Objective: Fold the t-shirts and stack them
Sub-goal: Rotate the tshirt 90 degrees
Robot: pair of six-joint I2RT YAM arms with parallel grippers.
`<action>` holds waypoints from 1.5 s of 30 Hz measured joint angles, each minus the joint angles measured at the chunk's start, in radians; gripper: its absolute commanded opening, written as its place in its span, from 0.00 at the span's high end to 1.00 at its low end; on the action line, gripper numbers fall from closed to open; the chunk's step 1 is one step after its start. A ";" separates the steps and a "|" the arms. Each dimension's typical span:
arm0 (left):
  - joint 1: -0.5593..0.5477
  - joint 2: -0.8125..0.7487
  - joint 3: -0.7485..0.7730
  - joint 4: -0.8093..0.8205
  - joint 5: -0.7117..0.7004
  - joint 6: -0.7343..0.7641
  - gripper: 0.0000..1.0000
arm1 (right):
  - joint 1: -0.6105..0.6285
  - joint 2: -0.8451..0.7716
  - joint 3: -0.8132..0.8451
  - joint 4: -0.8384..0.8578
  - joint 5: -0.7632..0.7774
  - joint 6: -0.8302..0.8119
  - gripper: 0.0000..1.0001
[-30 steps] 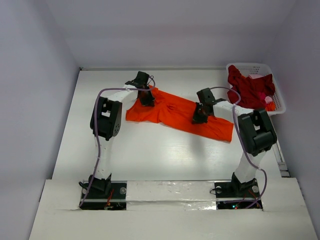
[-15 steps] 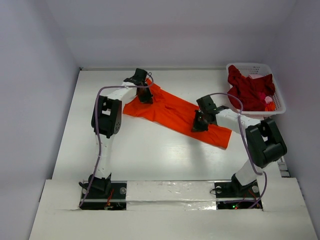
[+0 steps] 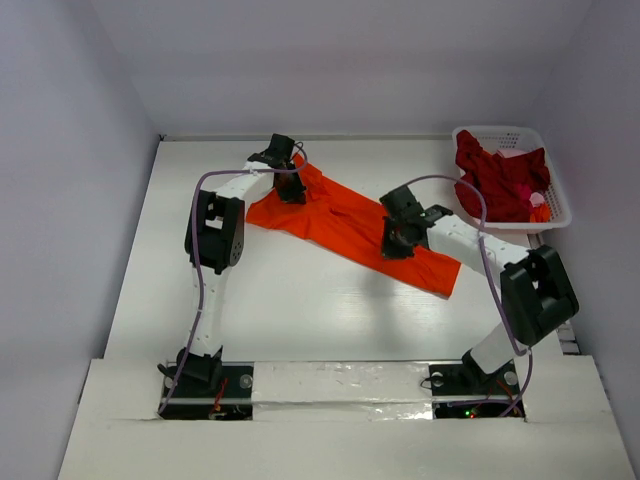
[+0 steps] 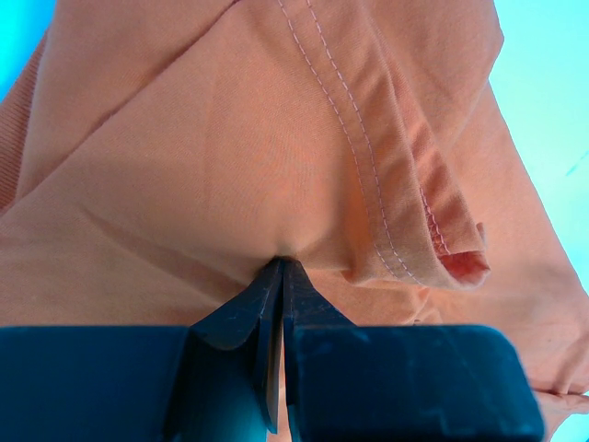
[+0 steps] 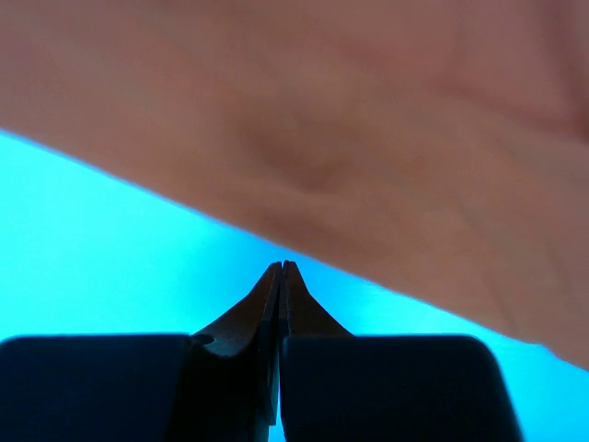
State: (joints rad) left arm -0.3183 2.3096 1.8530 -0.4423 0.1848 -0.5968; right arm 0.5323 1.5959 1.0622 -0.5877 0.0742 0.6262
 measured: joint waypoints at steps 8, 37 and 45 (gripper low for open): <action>0.002 -0.002 -0.008 0.010 0.006 0.002 1.00 | -0.006 0.012 0.143 -0.081 0.280 0.044 1.00; 0.007 -0.014 -0.028 0.018 0.017 0.009 1.00 | -0.029 0.198 0.084 -0.177 0.377 0.228 1.00; 0.017 -0.014 -0.026 0.009 0.018 0.012 1.00 | -0.030 0.172 0.058 -0.163 0.317 0.255 1.00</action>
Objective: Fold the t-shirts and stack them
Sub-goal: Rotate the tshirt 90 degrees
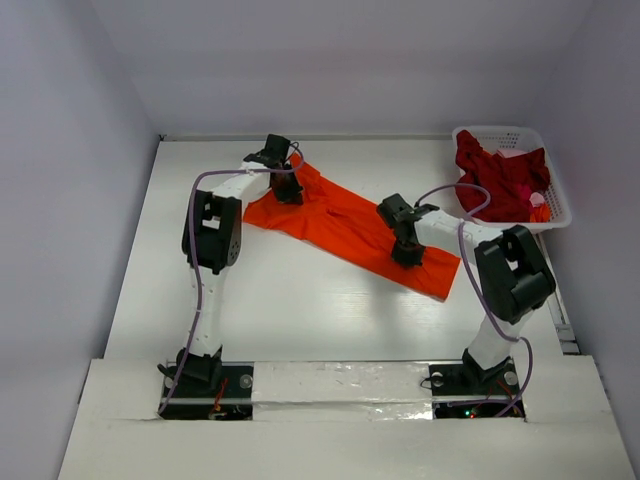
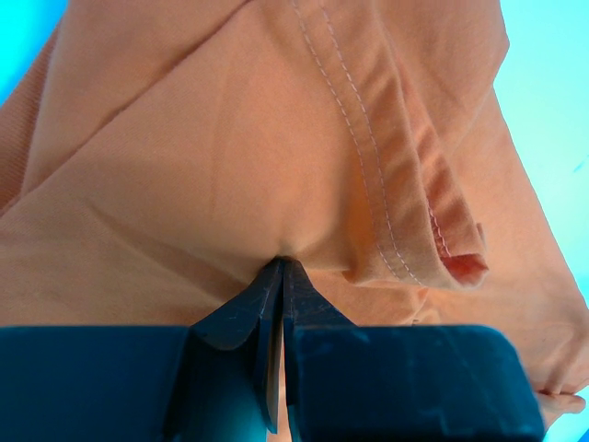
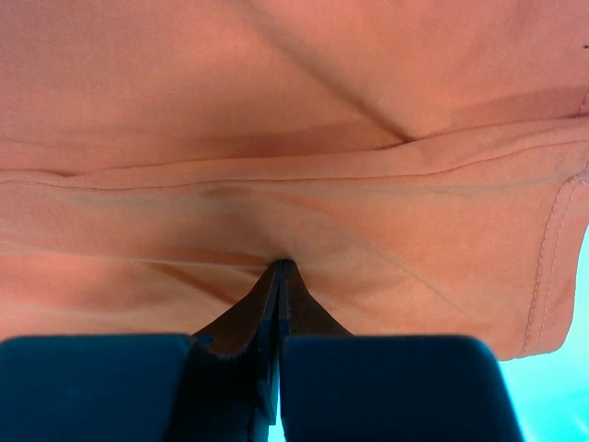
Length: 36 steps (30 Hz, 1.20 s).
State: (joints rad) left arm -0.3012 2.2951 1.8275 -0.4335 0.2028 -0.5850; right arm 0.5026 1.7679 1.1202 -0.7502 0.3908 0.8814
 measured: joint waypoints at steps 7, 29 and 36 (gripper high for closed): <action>0.013 0.010 0.024 -0.028 0.005 0.002 1.00 | 0.000 -0.050 -0.058 0.033 -0.051 0.016 1.00; 0.021 0.090 0.138 -0.036 0.100 0.000 1.00 | 0.222 -0.114 -0.150 0.122 -0.102 0.097 1.00; 0.007 0.093 0.140 -0.026 0.104 0.000 1.00 | 0.384 -0.092 -0.125 0.122 -0.129 0.162 1.00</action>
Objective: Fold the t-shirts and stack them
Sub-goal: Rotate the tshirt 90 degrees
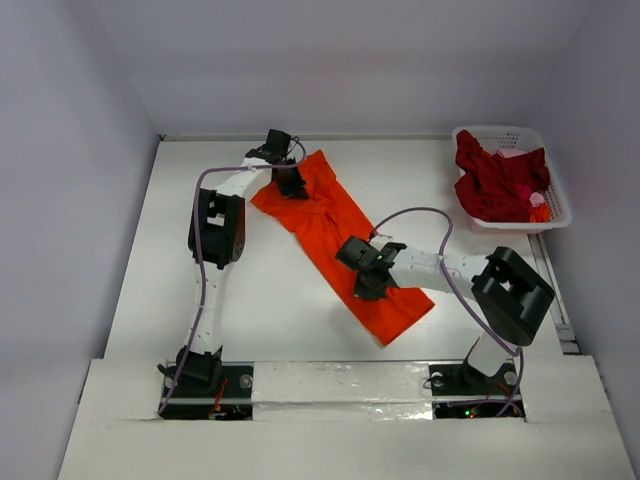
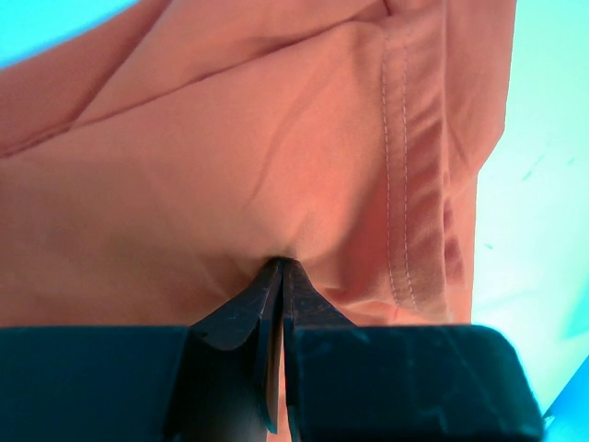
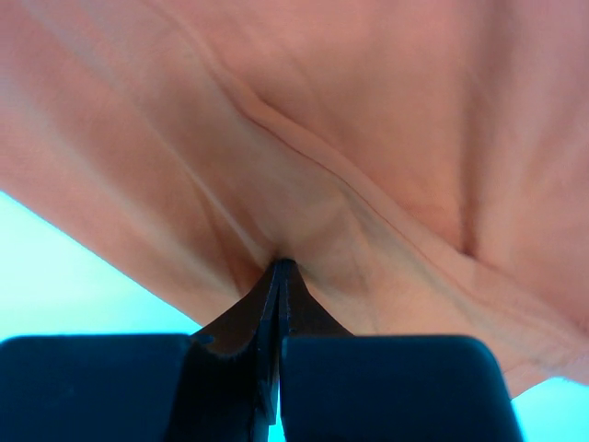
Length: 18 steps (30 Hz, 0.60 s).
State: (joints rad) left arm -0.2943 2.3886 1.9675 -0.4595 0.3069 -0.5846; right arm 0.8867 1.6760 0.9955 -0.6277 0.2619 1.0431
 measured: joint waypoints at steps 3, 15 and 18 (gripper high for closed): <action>-0.011 0.018 0.031 -0.008 0.000 0.000 1.00 | 0.037 0.000 0.000 0.000 -0.016 0.029 1.00; -0.026 0.125 0.214 -0.062 0.031 -0.004 1.00 | 0.157 0.021 0.023 0.012 -0.036 0.087 1.00; -0.027 0.128 0.215 -0.061 0.050 -0.007 1.00 | 0.186 0.043 0.048 0.014 -0.041 0.086 1.00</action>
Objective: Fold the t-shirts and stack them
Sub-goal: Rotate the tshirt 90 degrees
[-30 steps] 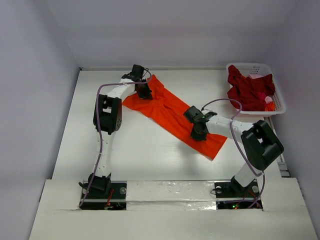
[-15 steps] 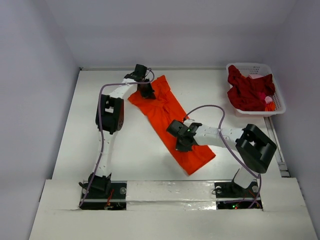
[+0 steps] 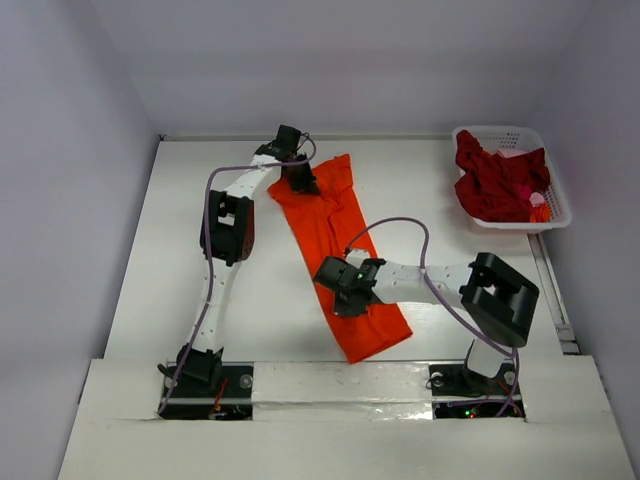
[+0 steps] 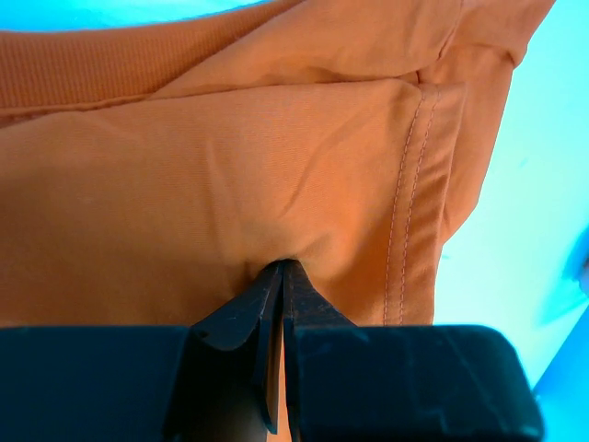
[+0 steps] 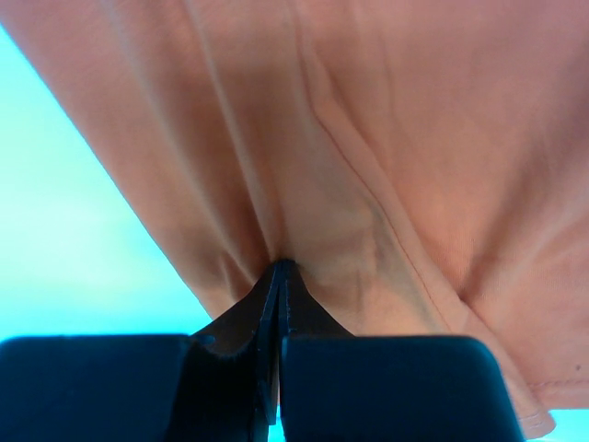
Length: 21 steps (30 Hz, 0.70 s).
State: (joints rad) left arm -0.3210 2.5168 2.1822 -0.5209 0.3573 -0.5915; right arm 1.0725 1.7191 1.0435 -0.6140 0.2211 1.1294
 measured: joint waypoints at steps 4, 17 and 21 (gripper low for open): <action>-0.003 0.003 0.000 0.000 0.028 0.000 1.00 | 0.032 0.036 0.042 -0.002 -0.011 -0.007 1.00; -0.004 0.034 0.014 0.002 0.166 0.014 1.00 | 0.143 0.145 0.193 -0.056 -0.002 -0.042 1.00; -0.004 0.042 0.018 0.006 0.200 0.017 1.00 | 0.162 0.157 0.213 -0.079 -0.002 -0.053 1.00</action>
State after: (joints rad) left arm -0.3252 2.5587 2.2002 -0.5144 0.5575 -0.5747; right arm 1.2343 1.8763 1.2568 -0.6926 0.2195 1.0760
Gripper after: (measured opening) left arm 0.003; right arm 0.010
